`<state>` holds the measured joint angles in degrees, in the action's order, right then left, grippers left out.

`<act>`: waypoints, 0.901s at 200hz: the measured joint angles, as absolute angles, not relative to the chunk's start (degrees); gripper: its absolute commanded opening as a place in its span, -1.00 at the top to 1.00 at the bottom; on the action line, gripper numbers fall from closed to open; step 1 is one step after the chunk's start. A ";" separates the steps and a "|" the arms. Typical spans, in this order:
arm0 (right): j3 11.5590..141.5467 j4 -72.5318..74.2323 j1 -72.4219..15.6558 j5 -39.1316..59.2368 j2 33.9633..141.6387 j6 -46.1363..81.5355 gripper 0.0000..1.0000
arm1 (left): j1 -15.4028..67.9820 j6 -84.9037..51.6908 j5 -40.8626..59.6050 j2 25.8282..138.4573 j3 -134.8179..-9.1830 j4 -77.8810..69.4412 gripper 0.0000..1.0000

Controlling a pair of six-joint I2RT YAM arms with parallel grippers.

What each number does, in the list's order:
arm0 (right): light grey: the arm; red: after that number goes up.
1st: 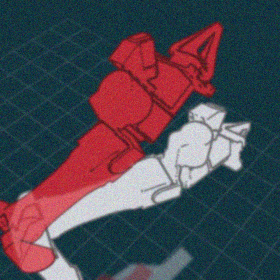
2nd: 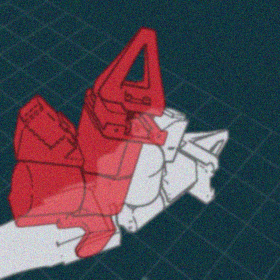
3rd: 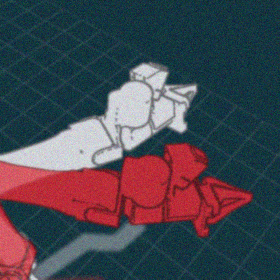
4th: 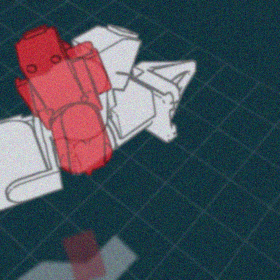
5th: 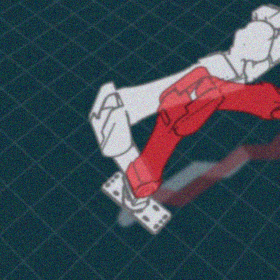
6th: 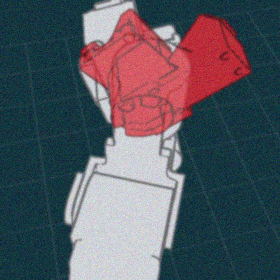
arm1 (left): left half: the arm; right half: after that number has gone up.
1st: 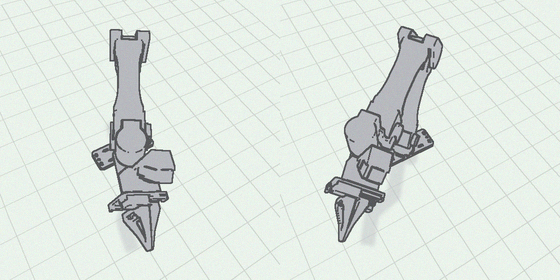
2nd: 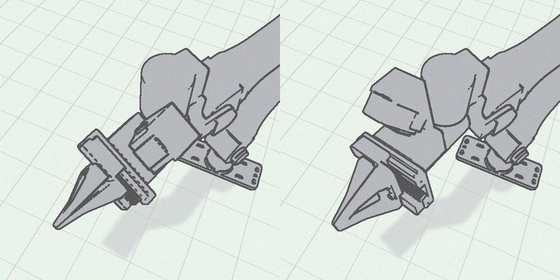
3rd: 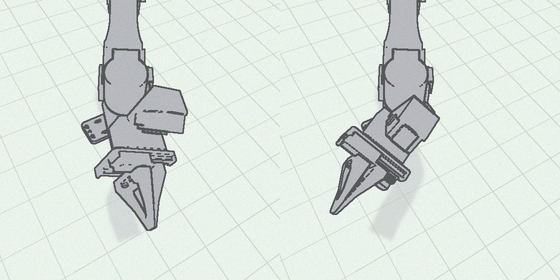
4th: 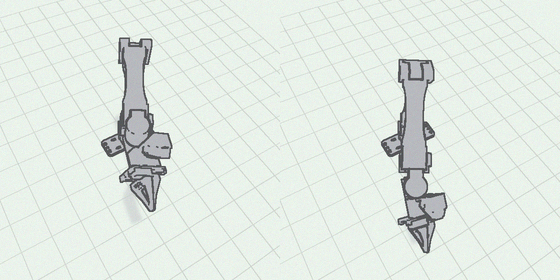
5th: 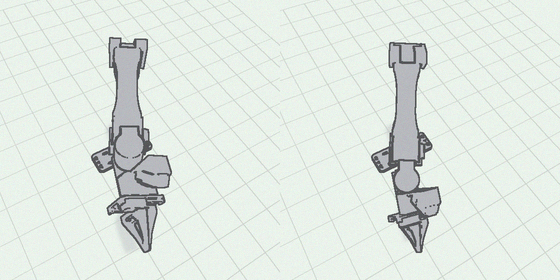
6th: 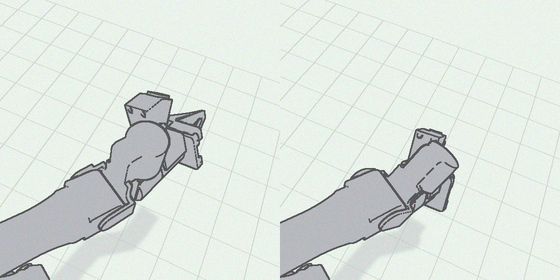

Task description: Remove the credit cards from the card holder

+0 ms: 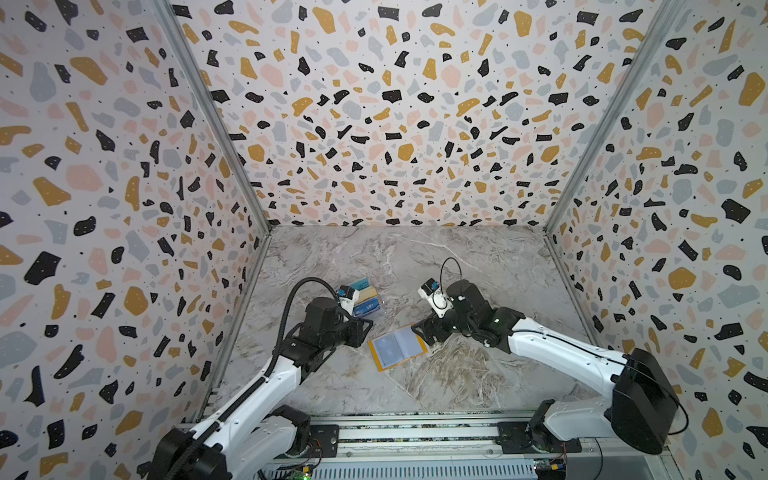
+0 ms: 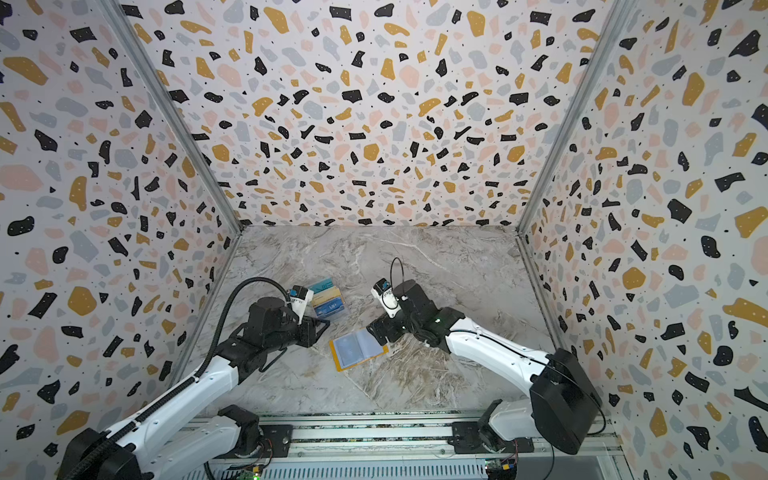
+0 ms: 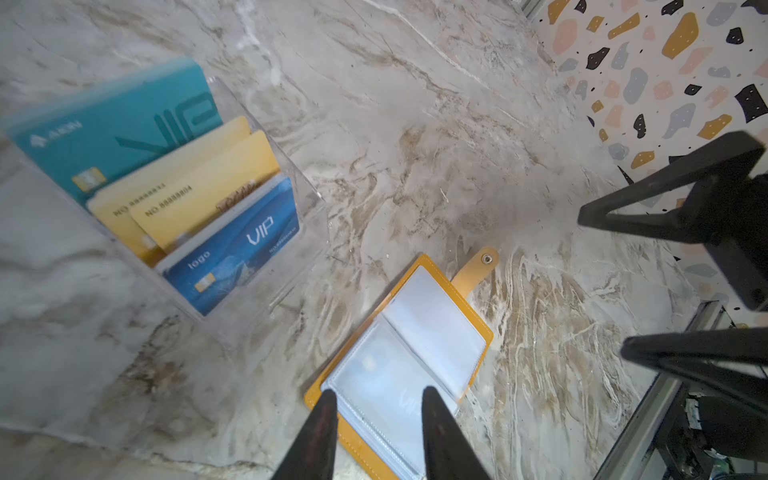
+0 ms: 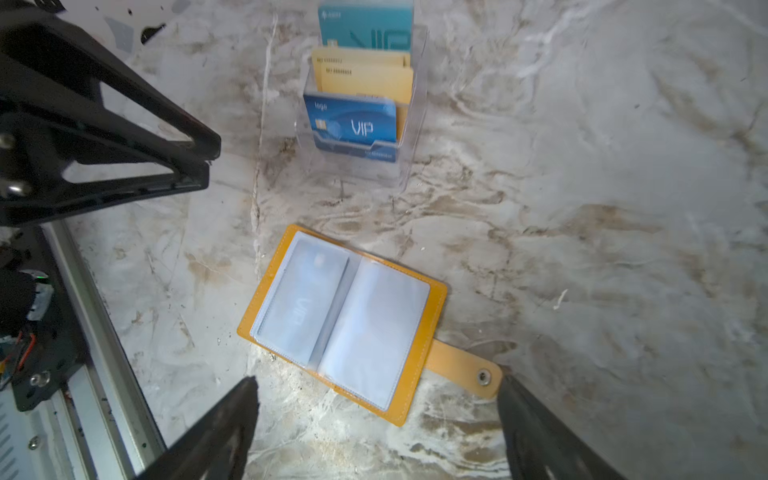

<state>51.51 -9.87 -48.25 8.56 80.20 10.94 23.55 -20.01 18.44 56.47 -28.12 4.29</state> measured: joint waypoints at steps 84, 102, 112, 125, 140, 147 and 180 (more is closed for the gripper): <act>54.74 -7.97 -55.86 4.54 91.94 15.64 -0.75 | 26.17 -27.53 15.92 61.17 -19.92 -4.91 0.75; 56.29 -7.27 -56.42 4.19 94.04 15.59 -0.77 | 26.37 -28.21 15.99 61.98 -18.09 -7.60 0.81; 57.06 -6.83 -56.62 4.12 95.04 15.59 -0.77 | 26.41 -28.36 16.21 62.81 -17.10 -9.32 0.86; 58.15 -6.63 -56.84 3.99 96.42 15.57 -0.77 | 26.44 -28.60 16.67 64.40 -16.29 -11.38 0.91; 59.33 -6.44 -57.23 3.68 97.93 15.53 -0.76 | 26.44 -28.84 17.15 66.50 -16.08 -13.28 0.97; 59.92 -6.37 -57.39 3.33 98.78 15.46 -0.76 | 26.44 -28.97 17.50 67.48 -16.08 -14.26 0.98; 61.56 -6.39 -58.39 2.33 101.71 15.20 -0.75 | 26.46 -29.15 18.61 71.16 -16.08 -17.34 1.00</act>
